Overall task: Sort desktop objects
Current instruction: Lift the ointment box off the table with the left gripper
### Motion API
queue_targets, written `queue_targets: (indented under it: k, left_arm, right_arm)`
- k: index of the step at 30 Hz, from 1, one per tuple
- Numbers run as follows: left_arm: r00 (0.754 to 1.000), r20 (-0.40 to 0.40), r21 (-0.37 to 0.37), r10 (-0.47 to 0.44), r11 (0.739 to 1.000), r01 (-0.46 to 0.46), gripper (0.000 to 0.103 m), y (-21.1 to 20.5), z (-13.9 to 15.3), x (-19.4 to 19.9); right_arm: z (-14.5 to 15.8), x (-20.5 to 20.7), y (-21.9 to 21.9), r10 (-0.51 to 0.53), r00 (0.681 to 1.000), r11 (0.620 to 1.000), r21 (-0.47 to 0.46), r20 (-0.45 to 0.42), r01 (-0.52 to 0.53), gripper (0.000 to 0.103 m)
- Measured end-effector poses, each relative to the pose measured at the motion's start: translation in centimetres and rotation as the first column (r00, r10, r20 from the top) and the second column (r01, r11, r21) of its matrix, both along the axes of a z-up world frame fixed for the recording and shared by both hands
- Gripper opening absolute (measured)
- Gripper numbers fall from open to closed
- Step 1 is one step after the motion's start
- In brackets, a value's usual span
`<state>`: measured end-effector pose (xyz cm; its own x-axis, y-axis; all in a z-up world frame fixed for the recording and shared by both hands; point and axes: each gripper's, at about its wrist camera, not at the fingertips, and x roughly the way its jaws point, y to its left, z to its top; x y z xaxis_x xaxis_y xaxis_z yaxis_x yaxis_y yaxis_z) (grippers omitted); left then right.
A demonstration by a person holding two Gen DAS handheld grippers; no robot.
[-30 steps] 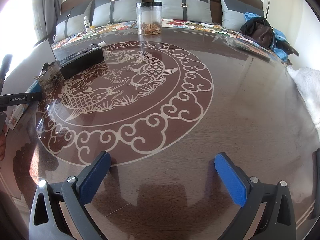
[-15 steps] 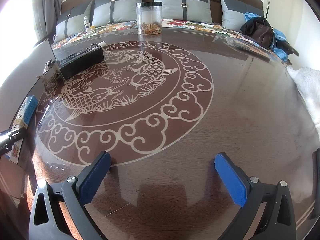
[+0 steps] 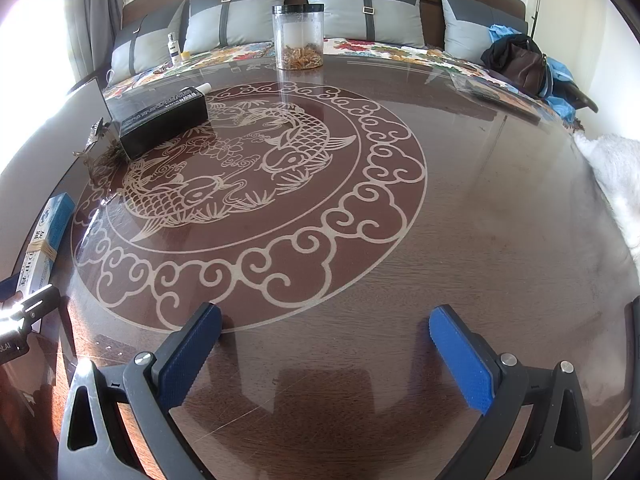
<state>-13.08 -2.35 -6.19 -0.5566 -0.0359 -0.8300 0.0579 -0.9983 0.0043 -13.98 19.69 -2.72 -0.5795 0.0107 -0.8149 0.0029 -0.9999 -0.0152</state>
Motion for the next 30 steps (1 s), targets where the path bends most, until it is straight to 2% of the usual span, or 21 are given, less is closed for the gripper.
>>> queue_targets:
  k: [6,30]
  left_arm:
    - [1.0,-0.01,0.0,0.018,1.0,-0.018,0.103,-0.35,-0.12,0.17]
    - [0.999,-0.021,-0.003,0.041,0.999,-0.041,0.103,-0.32,-0.11,0.28]
  right_arm:
    - [0.0,0.0,0.0,0.0,1.0,1.0,0.0,0.0,0.0,0.103]
    - [0.02,0.02,0.01,0.0,1.0,1.0,0.0,0.0,0.0,0.103]
